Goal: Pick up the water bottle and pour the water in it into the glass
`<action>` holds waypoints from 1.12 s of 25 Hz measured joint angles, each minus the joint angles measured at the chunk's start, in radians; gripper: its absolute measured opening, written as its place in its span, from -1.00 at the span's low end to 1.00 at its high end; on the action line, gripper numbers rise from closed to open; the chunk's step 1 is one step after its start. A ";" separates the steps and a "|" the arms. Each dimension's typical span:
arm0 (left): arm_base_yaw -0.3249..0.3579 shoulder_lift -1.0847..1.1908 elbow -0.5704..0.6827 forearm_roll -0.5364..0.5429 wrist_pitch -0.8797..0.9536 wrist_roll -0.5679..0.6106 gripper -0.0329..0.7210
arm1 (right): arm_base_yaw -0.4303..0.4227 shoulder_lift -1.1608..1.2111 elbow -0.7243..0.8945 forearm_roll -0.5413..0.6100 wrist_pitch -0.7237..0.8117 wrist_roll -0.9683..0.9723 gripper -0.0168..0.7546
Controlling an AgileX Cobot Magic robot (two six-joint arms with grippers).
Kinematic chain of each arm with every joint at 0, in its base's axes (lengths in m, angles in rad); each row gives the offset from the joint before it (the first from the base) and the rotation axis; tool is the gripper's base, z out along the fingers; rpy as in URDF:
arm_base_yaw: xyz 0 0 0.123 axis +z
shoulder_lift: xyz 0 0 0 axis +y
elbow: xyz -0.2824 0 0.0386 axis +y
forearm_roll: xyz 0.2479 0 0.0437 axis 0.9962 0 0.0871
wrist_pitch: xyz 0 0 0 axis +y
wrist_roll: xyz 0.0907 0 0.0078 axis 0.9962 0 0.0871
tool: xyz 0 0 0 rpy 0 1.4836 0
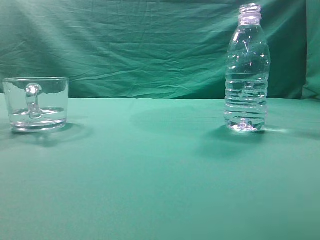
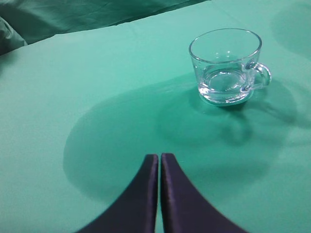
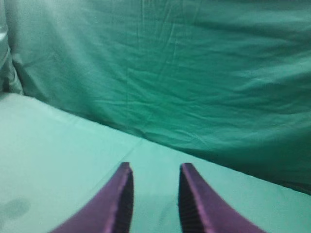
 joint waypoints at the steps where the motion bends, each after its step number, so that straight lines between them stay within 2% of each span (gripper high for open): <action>1: 0.000 0.000 0.000 0.000 0.000 0.000 -0.91 | 0.000 -0.049 0.000 -0.012 0.027 0.029 -0.69; 4: 0.000 0.000 0.000 0.000 0.000 0.000 -0.91 | 0.000 -0.186 0.000 -0.095 0.132 0.160 -0.96; 6: 0.000 0.000 0.000 0.000 0.000 0.000 -0.91 | 0.000 -0.273 0.000 -0.182 0.196 0.293 -0.96; 9: 0.000 0.000 0.000 0.000 0.000 0.000 -0.91 | 0.000 -0.401 0.002 -0.377 0.242 0.474 -0.96; 16: 0.000 0.000 0.000 0.000 0.000 0.000 -0.91 | 0.000 -0.632 0.005 -0.804 0.182 0.937 -0.96; 20: 0.000 0.000 0.000 0.000 0.000 0.000 -0.91 | 0.000 -0.710 0.005 -1.017 0.086 1.004 -0.96; 24: 0.000 0.000 0.000 0.000 0.000 0.000 -0.91 | 0.000 -0.756 0.005 -1.111 -0.002 1.027 -0.96; 28: 0.000 0.000 0.000 0.000 0.000 0.000 -0.91 | 0.000 -0.829 0.005 -1.119 0.046 1.145 -0.96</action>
